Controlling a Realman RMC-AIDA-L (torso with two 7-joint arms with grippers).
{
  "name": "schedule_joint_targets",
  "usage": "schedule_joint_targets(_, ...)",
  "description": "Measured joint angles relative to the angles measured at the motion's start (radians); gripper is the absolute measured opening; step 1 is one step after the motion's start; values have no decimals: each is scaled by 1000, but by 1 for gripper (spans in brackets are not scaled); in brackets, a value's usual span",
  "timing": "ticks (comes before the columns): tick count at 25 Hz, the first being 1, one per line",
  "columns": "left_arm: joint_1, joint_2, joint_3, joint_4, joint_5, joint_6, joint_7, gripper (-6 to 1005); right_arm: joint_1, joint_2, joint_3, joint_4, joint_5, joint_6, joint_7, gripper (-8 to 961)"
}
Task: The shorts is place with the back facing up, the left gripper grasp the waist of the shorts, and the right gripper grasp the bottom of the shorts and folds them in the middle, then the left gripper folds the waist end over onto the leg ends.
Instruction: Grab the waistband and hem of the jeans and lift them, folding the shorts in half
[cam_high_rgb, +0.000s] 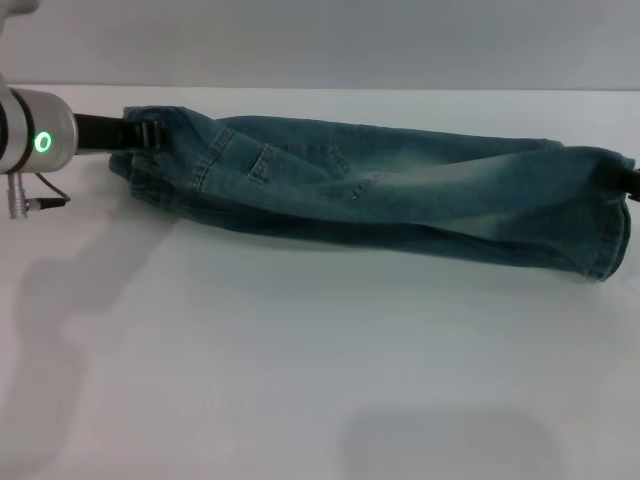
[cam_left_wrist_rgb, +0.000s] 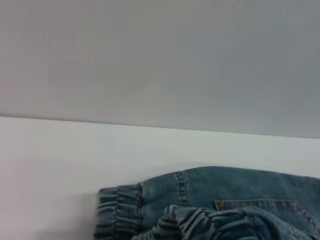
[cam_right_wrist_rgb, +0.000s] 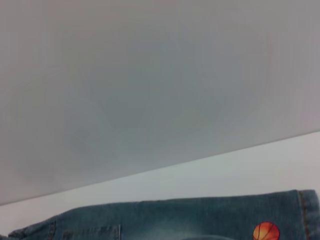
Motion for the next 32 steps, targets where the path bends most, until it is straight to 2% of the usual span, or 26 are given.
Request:
schedule_joint_targets(8,-19,0,-15,41,-38,54,2,225,32,-1,73,-102,135,-3,-62,49)
schedule_joint_targets(16,-80,1,-27,124,-52,99,6,226,91,-3,94,-189,141,-4,-86,50)
schedule_joint_targets(24,-123,0,-45,199,-73,126,28,227,111,-1,149,-234,148,-14,-100,51)
schedule_joint_targets(30,-128,0,-54,254,-138,227,45,237,139,-1,254,-323,209,-18,-146,52)
schedule_joint_targets(32,-127,-1,-50,285,-203,292,68,241,148,-1,274,-339,211,-20,-152,52)
